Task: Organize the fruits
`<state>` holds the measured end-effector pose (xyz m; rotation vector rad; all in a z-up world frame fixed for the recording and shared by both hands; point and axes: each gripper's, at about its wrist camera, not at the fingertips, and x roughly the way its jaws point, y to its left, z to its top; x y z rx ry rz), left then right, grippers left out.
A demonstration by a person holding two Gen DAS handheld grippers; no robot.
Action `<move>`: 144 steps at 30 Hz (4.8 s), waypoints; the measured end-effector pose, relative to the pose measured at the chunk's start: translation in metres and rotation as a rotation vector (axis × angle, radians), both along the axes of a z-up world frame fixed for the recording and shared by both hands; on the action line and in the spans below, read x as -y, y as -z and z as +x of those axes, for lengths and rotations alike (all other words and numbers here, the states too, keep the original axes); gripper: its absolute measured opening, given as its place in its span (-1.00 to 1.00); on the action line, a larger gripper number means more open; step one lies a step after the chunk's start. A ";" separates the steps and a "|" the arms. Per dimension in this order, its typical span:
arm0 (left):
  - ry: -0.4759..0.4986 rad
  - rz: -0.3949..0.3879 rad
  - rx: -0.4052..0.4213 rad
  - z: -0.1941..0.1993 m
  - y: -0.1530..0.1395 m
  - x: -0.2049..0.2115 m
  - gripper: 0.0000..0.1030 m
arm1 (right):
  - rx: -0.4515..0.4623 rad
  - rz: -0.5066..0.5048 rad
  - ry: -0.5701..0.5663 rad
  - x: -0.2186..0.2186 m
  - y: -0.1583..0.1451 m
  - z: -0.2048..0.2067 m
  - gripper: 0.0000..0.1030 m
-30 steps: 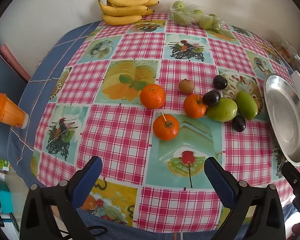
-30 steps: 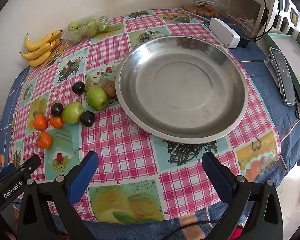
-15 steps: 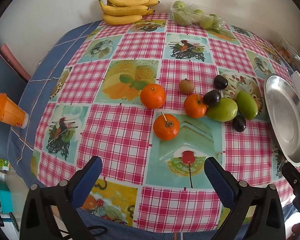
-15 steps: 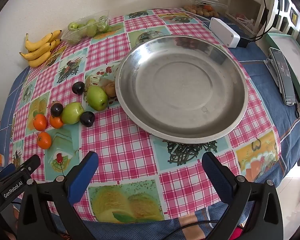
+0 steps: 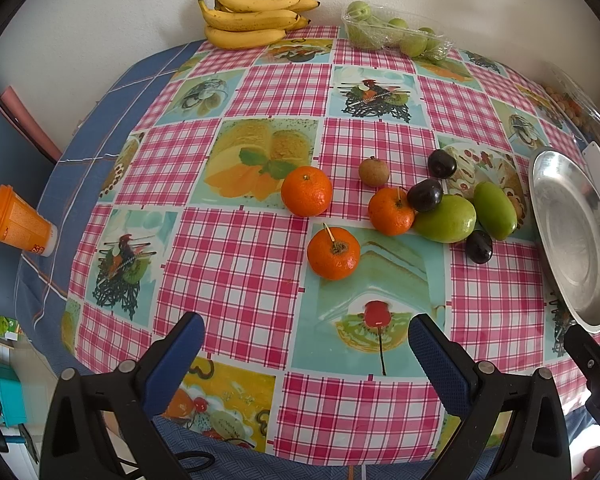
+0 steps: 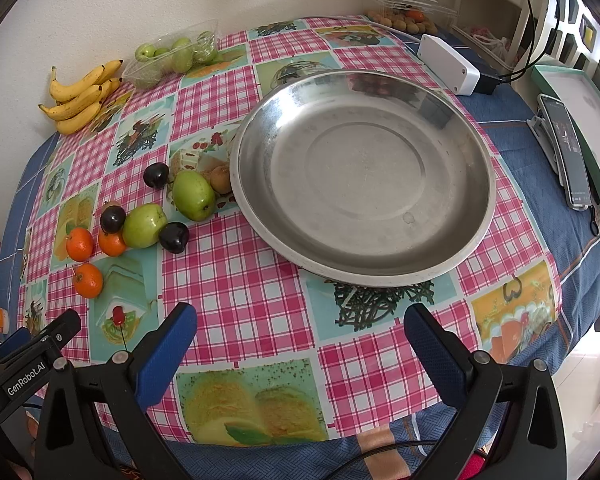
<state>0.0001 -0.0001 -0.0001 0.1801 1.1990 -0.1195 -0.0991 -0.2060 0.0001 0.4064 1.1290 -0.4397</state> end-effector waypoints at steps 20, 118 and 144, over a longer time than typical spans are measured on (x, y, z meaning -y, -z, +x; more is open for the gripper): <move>0.002 0.000 -0.001 0.001 -0.002 0.000 1.00 | 0.001 0.000 0.000 0.000 0.001 0.000 1.00; -0.111 -0.340 -0.018 0.061 -0.013 -0.025 -0.27 | 0.042 0.055 -0.332 -0.052 0.018 0.083 -0.46; 0.239 -0.365 0.041 0.037 -0.033 0.137 -0.27 | 0.045 0.025 0.155 0.085 0.012 0.046 -0.46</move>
